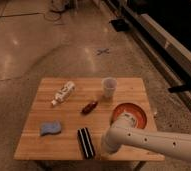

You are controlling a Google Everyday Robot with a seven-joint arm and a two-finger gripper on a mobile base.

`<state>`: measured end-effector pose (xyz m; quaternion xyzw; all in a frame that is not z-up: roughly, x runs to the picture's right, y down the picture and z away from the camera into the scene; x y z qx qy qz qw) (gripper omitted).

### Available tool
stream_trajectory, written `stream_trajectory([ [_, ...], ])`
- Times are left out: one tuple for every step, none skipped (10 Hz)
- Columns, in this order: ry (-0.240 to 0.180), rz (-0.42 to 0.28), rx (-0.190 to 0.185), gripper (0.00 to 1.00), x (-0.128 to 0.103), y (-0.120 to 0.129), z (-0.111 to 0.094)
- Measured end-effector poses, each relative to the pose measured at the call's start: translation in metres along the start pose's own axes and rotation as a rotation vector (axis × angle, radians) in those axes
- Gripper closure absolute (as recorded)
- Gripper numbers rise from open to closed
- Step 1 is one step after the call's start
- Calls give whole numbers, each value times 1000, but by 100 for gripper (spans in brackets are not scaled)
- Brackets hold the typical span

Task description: Push the eraser across the table

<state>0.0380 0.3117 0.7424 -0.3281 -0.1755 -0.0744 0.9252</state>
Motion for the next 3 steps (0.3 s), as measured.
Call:
stream_trajectory([
  [0, 1, 0, 34, 0, 0, 0],
  [0, 1, 0, 26, 0, 0, 0],
  [0, 1, 0, 21, 0, 0, 0],
])
